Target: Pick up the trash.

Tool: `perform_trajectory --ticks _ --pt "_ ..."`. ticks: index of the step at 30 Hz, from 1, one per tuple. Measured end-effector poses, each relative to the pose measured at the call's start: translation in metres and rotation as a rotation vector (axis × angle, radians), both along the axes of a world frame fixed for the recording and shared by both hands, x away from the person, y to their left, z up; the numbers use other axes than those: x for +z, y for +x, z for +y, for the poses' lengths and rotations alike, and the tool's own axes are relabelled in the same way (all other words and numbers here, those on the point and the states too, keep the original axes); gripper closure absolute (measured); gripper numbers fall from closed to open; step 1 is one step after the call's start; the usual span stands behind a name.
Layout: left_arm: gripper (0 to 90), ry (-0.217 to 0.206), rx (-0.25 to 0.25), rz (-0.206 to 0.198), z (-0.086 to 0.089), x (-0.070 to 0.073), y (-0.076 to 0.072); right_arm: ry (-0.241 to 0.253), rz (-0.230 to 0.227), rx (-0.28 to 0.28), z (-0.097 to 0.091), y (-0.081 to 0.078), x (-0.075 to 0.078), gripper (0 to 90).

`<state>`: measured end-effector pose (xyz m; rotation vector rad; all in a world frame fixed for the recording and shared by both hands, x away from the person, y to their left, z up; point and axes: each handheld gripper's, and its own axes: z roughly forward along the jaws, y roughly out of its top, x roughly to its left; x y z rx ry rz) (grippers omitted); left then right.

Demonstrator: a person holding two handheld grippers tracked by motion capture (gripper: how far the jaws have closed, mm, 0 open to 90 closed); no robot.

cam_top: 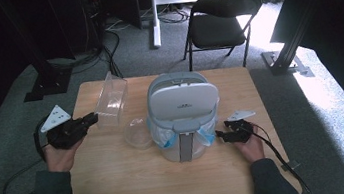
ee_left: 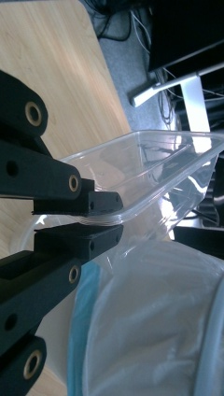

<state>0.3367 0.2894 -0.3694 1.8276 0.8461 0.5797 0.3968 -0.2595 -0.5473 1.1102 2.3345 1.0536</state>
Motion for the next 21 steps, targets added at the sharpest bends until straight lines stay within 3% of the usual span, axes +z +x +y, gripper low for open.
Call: perform_trajectory --ticks 21 --pt "83.9 -0.031 -0.134 -0.033 -0.010 0.029 0.009 0.001 -0.001 0.000 0.000 0.000 0.000 37.4"
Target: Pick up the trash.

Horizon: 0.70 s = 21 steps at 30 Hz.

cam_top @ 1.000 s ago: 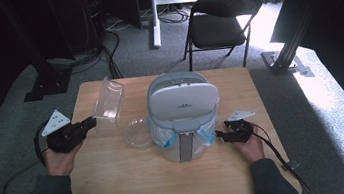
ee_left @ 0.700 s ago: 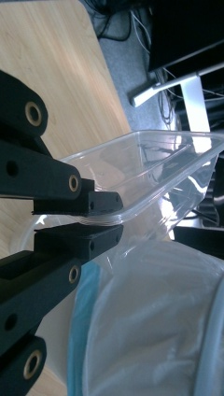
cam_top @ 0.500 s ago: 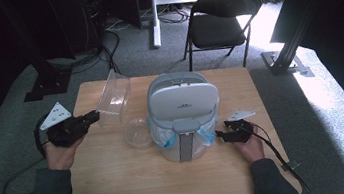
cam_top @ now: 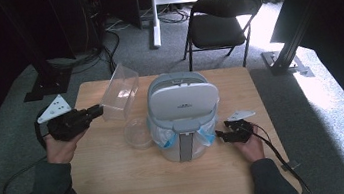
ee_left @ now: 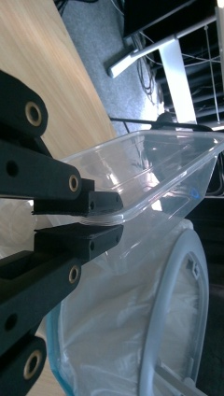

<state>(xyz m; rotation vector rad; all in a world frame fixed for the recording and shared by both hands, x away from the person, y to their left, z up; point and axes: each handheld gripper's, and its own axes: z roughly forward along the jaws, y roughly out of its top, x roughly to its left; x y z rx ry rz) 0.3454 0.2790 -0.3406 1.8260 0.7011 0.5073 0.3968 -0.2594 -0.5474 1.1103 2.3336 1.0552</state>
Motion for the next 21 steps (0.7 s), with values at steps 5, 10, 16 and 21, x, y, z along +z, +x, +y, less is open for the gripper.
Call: perform_trajectory --ticks 5,10,16,21 --pt "83.9 -0.006 -0.013 -0.005 -0.001 0.005 0.002 0.000 0.000 0.000 0.000 0.000 0.000 37.4" --pt "83.9 -0.007 -0.038 -0.016 -0.007 0.015 0.006 0.000 0.000 -0.001 0.000 0.000 0.000 37.4" --pt "83.9 -0.008 -0.064 -0.030 -0.014 0.024 0.008 0.000 0.000 0.000 0.000 0.000 0.000 37.4" --pt "83.9 -0.012 -0.089 -0.043 -0.021 0.034 0.010 0.001 0.000 -0.001 0.000 0.000 0.000 37.4"
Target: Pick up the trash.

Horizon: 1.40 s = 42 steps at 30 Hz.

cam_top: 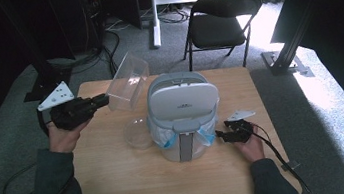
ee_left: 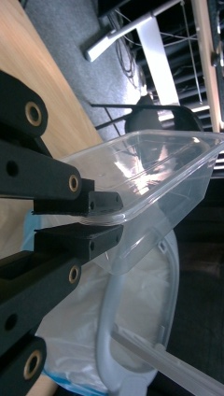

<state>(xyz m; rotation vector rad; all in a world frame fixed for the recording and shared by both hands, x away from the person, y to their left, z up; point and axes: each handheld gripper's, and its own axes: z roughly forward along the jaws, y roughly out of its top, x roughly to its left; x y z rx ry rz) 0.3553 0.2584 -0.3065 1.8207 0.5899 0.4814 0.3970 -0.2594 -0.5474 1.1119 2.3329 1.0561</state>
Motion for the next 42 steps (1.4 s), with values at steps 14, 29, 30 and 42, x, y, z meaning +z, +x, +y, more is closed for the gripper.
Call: perform_trajectory --ticks 14,29,30,42 --pt "83.9 0.005 -0.063 -0.040 -0.017 0.031 0.004 0.001 0.001 0.000 0.000 0.000 0.000 37.4" --pt "83.9 0.003 -0.100 -0.052 -0.033 0.048 0.013 0.001 0.000 0.000 0.000 0.000 0.000 37.4" --pt "83.9 0.004 -0.101 -0.053 -0.035 0.048 0.013 0.001 0.001 0.000 0.000 0.000 0.000 37.4" --pt "83.9 -0.012 -0.139 -0.072 -0.051 0.057 0.014 0.001 0.001 0.000 0.000 0.000 0.000 37.4"
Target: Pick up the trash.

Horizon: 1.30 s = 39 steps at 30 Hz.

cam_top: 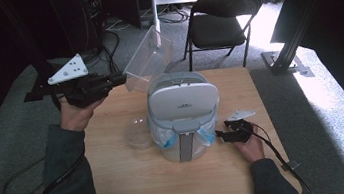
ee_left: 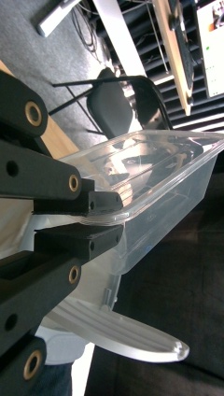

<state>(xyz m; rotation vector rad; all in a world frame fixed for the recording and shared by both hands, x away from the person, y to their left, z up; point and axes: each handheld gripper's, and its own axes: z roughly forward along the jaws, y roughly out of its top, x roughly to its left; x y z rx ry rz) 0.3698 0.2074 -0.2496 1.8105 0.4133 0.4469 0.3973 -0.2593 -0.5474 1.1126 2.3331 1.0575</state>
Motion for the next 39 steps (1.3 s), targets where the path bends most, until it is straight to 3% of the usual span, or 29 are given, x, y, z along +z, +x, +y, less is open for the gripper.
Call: perform_trajectory --ticks 20,39 --pt "83.8 -0.005 -0.084 -0.024 -0.030 0.009 -0.004 -0.001 0.001 0.000 0.000 0.000 0.000 37.4" --pt "83.8 0.003 -0.136 -0.020 -0.051 0.009 -0.004 -0.002 0.000 0.000 0.000 0.000 0.000 37.3"
